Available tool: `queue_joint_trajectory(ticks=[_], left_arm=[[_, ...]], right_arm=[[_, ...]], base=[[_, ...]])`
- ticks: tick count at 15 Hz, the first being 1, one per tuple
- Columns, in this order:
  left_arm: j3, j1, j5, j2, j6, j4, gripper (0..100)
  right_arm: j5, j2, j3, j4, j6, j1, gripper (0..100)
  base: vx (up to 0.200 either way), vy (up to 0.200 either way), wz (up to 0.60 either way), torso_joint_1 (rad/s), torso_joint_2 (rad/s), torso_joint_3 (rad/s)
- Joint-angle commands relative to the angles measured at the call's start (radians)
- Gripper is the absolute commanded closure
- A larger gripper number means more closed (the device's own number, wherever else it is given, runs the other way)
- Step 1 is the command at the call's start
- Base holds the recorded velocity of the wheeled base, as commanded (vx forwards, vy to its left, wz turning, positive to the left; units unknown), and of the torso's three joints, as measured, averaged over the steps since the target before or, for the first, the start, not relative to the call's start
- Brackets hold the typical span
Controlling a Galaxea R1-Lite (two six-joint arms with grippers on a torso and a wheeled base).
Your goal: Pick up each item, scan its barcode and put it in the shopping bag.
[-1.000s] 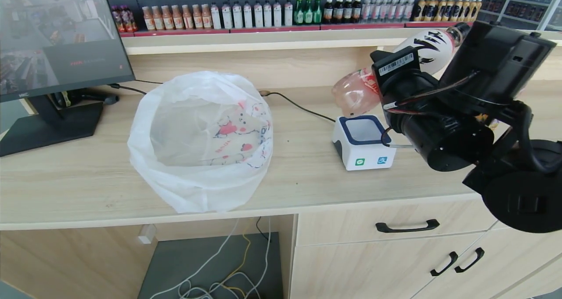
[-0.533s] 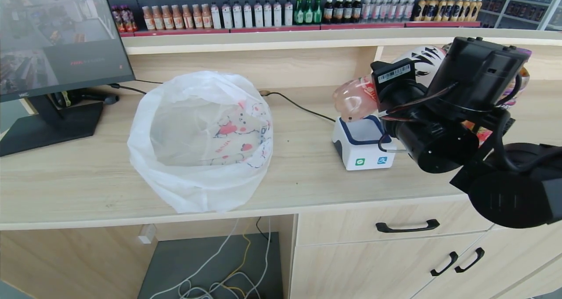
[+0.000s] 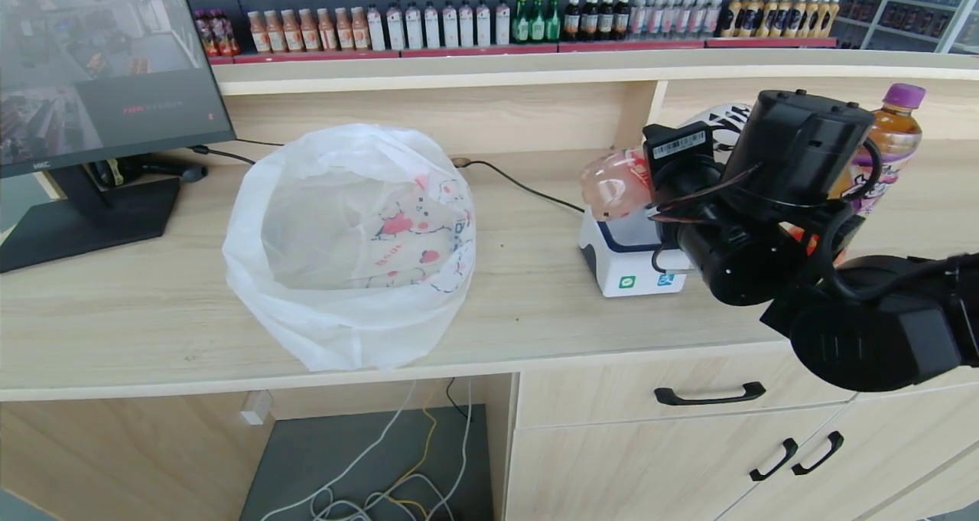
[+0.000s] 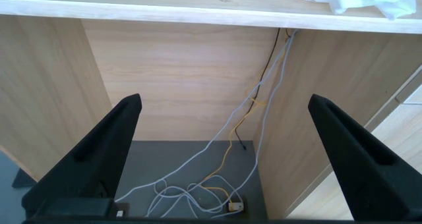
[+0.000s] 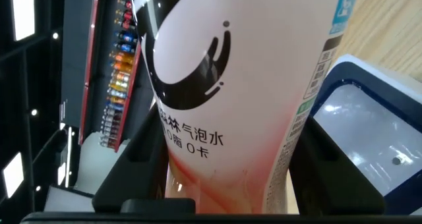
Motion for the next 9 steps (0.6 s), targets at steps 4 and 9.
queue_joint_trajectory(ticks=[4,9], left_arm=[[0.0,0.0,0.0,0.0,0.0,0.0,0],[0.0,0.0,0.0,0.0,0.0,0.0,0]], right_arm=[[0.002,0.054,-0.044,0.002,0.013,-0.024,100],[0.002,0.083,-0.058,0.002,0.041,-0.044,100]], base=[[0.0,0.0,0.0,0.0,0.0,0.0],[0.0,0.0,0.0,0.0,0.0,0.0]])
